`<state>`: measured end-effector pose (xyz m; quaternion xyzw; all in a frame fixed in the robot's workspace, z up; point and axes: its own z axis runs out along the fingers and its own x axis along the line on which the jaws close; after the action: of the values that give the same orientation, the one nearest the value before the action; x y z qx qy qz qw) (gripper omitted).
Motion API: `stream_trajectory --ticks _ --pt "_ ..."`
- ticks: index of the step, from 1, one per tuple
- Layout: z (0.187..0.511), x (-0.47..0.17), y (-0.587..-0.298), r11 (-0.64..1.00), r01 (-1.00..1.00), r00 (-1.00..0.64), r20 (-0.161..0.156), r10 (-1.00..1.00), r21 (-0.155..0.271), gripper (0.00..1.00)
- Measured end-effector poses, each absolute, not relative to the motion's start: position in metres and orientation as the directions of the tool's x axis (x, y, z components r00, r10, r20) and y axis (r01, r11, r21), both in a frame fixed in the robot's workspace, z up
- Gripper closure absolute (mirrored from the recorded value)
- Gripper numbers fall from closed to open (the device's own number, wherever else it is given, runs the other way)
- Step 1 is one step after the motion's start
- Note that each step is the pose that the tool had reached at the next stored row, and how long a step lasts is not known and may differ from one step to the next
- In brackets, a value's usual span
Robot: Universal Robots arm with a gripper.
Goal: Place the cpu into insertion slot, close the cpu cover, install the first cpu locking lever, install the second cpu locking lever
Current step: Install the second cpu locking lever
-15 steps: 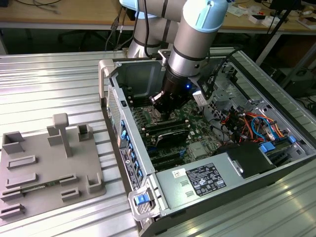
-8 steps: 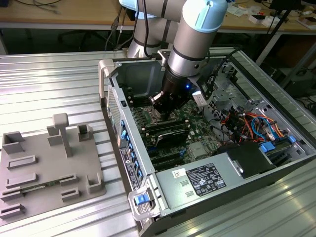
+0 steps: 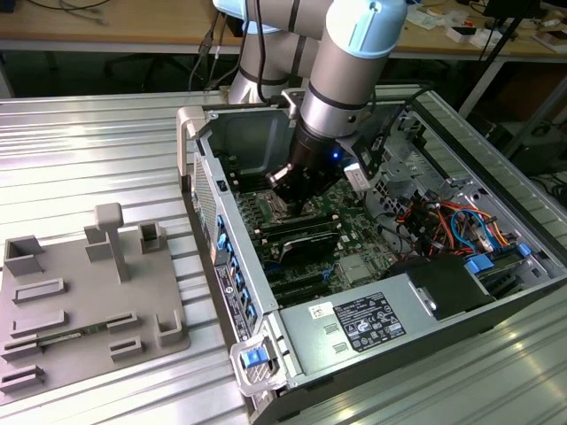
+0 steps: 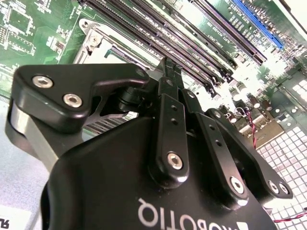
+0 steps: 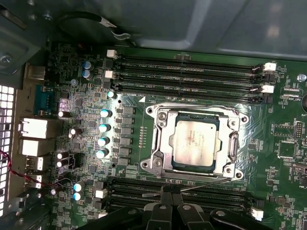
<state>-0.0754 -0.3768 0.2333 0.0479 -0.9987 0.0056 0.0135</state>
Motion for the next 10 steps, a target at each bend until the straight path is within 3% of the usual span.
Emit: stream_trajectory --ticks 10 --pt "0.2331 -0.0830 -0.3767 0.995 -0.096 -0.995 0.027 -0.096 -0.010 0.89"
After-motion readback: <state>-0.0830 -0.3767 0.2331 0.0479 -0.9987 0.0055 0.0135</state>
